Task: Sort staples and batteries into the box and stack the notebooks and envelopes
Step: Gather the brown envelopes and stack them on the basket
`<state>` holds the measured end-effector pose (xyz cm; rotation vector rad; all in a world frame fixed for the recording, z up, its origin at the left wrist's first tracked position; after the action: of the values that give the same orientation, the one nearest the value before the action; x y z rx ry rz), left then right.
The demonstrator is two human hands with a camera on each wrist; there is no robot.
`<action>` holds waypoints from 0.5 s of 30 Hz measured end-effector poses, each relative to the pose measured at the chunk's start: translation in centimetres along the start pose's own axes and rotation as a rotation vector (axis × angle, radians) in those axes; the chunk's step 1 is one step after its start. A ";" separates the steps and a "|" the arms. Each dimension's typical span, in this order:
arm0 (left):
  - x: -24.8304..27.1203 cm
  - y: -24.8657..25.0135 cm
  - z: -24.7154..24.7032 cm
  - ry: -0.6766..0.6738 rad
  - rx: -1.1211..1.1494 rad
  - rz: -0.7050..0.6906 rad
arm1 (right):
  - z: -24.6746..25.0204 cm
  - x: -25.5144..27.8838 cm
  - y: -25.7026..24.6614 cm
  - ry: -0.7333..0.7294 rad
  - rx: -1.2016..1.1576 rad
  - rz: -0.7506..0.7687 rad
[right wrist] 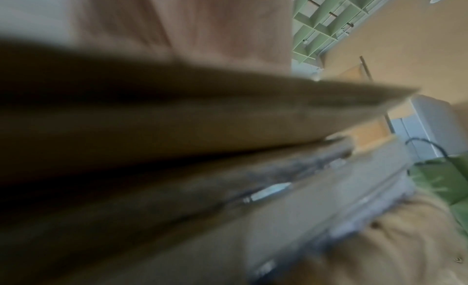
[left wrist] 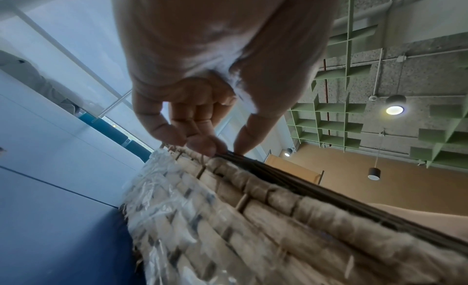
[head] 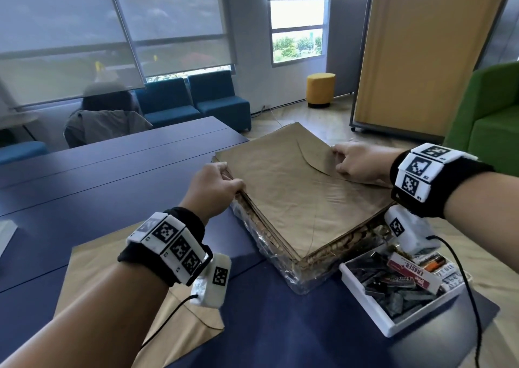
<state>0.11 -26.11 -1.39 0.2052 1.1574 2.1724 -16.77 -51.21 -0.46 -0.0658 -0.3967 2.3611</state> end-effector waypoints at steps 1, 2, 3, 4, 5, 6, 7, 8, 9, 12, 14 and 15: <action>0.1 0.1 0.0 -0.009 0.009 -0.003 | 0.0 0.4 -0.4 -0.004 0.015 0.002; 0.2 0.3 0.1 -0.008 0.006 -0.001 | 0.1 0.7 -0.6 -0.008 0.035 -0.001; 0.2 0.3 0.0 -0.017 0.008 0.001 | 0.1 0.7 -0.6 -0.008 0.048 -0.006; 0.2 0.2 0.0 -0.034 -0.006 0.016 | 0.2 0.8 -0.6 -0.004 0.051 -0.013; 0.2 0.3 0.1 -0.042 -0.007 0.009 | 0.2 0.9 -0.6 -0.006 0.044 -0.026; 0.3 0.3 0.2 -0.046 0.008 0.014 | 0.3 0.9 -0.5 -0.009 0.034 -0.041; 0.6 0.5 0.4 -0.056 0.016 0.008 | 0.5 1.2 -0.6 -0.013 0.027 -0.053; 0.3 0.2 0.4 -0.065 0.023 0.022 | 0.7 1.4 -0.8 -0.014 0.018 -0.056; 0.3 0.2 0.7 -0.068 0.019 0.019 | 1.0 1.8 -1.1 -0.007 0.013 -0.051; 1.0 0.4 2.2 -0.059 0.005 -0.007 | 2.5 3.0 -2.9 0.051 -0.014 0.007; 1.6 0.7 3.8 -0.023 0.019 -0.033 | 3.8 4.1 -5.0 0.119 -0.070 0.080; 2.0 0.8 4.7 0.005 0.025 -0.056 | 4.3 4.9 -6.3 0.147 -0.102 0.121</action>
<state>0.20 -22.00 1.73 0.1762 1.1794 2.1114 -16.90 -44.76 5.86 -0.3174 -0.4518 2.4345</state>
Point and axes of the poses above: each hand's wrist, its own x-axis away from the middle knuckle, its own z-axis out of the back of the hand, y = z × x, the point moved 7 cm from there along -x, towards the middle knuckle, and after that the axes turned 2 degrees about -x, right-handed, at the moved point
